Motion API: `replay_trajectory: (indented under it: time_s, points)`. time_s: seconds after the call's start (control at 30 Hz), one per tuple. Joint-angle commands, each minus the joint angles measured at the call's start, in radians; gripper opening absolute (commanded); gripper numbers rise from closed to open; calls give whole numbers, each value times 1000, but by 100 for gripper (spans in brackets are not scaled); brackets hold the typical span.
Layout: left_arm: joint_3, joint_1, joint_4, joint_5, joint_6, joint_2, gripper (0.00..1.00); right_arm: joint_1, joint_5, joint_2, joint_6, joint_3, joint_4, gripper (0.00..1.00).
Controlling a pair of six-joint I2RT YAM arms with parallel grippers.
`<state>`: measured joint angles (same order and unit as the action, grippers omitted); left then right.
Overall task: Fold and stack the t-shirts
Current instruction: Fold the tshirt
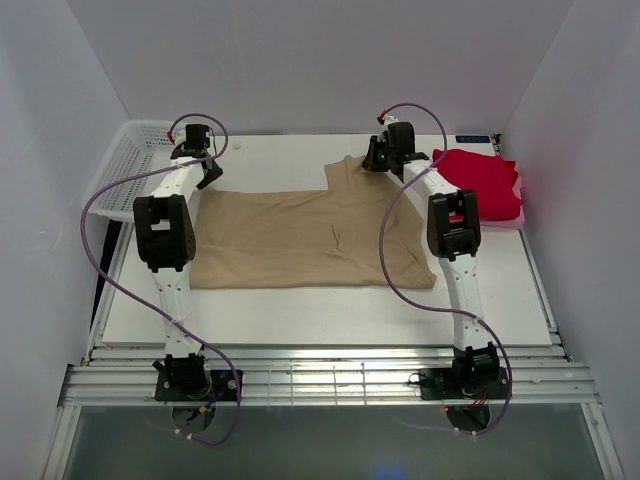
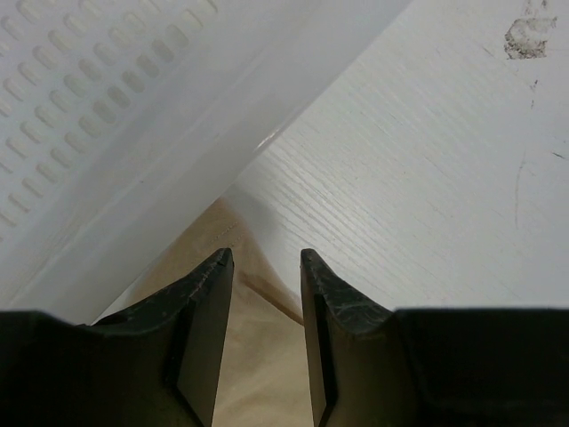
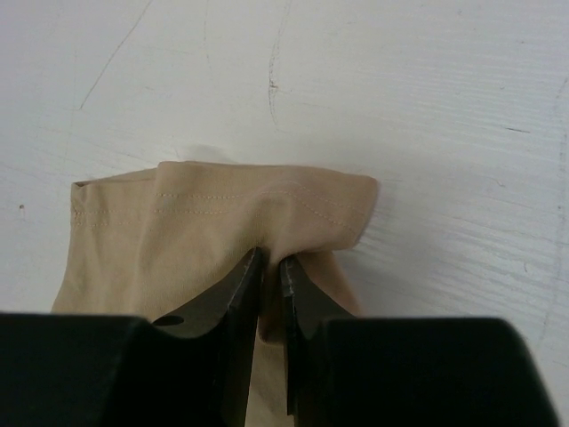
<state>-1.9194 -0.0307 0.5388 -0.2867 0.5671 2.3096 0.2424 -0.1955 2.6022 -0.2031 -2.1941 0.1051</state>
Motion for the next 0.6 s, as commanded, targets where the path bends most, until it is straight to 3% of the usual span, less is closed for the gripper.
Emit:
replay_trajectory:
  time_s: [0.0,0.57]
  points:
    - [68,-77,93,-25,37,68,48,-3,-18,-39,-5,19,-16,20]
    - [149,-48,70,4,80,-12,48,-3,-30,-56,-32,57,-18,20]
